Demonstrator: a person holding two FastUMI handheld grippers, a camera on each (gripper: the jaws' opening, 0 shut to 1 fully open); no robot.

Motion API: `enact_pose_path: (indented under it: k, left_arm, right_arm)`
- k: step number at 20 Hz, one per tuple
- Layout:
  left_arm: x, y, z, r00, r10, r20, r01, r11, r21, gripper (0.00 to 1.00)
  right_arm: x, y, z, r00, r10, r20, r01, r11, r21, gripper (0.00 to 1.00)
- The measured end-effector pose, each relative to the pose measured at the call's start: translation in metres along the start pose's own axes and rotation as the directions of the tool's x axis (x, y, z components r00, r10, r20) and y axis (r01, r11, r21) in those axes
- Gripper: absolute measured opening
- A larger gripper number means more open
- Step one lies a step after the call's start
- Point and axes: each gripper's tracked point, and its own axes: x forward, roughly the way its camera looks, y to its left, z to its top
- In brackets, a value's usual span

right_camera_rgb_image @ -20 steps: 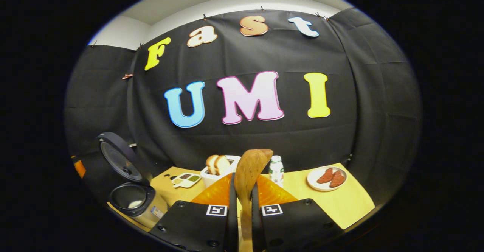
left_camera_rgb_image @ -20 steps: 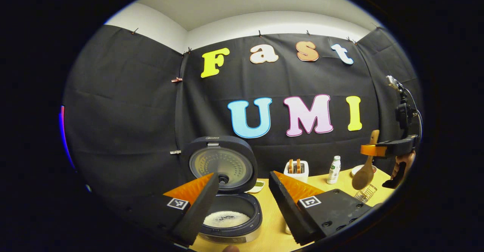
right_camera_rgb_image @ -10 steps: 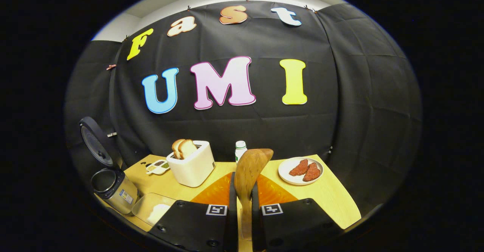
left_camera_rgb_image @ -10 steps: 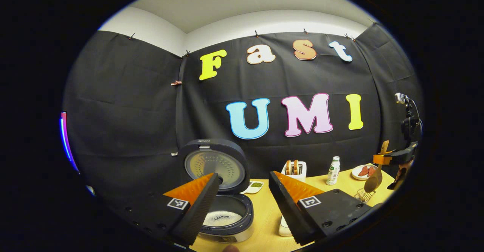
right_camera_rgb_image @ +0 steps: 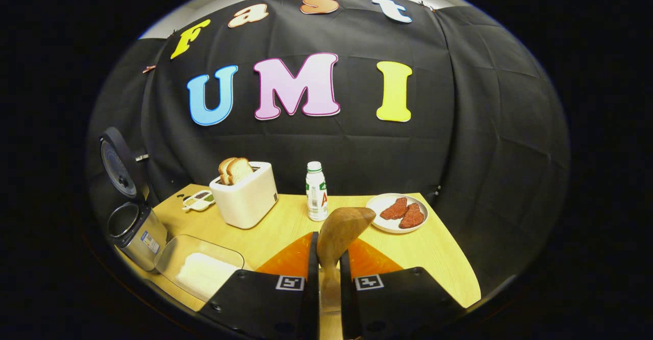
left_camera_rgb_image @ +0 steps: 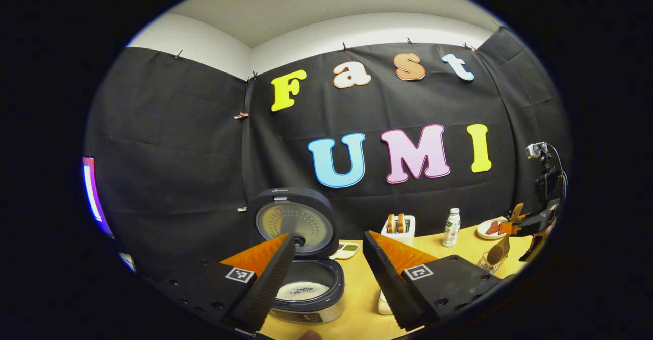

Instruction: Close the left gripper, press the button to open the rice cooker; take a wooden spoon from the chopstick holder with the right hand, scoop a spoonful of rice and pour it into the rice cooker, then put the wooden spoon back into the chopstick holder.

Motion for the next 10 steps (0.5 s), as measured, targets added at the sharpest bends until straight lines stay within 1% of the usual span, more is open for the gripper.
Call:
enact_pose_path:
  k: [1, 3, 5, 6, 10]
  left_arm:
    - [0.000, 0.002, 0.000, 1.000, 0.001, -0.001, -0.001, 1.000, 0.002, 0.90]
    - [0.000, 0.004, 0.002, 1.000, 0.002, 0.000, -0.002, 1.000, 0.001, 0.90]
    - [0.000, 0.004, 0.003, 1.000, -0.003, 0.004, 0.003, 1.000, -0.001, 0.90]
    - [-0.001, 0.005, 0.003, 1.000, -0.007, 0.008, 0.007, 1.000, -0.002, 0.91]
    - [0.000, 0.009, 0.004, 1.000, -0.016, 0.012, 0.016, 1.000, -0.016, 0.91]
  right_arm:
    - [-0.002, -0.001, -0.003, 1.000, -0.001, -0.008, 0.001, 1.000, 0.000, 0.23]
    - [-0.006, -0.005, -0.011, 0.999, -0.017, -0.037, 0.017, 1.000, 0.000, 0.33]
    - [-0.013, -0.018, -0.002, 0.997, -0.074, -0.003, 0.074, 0.997, -0.013, 0.41]
    - [-0.017, -0.023, 0.006, 0.995, -0.099, 0.017, 0.099, 0.995, -0.013, 0.43]
    - [-0.031, -0.016, 0.020, 0.994, -0.098, 0.055, 0.099, 0.995, -0.005, 0.45]
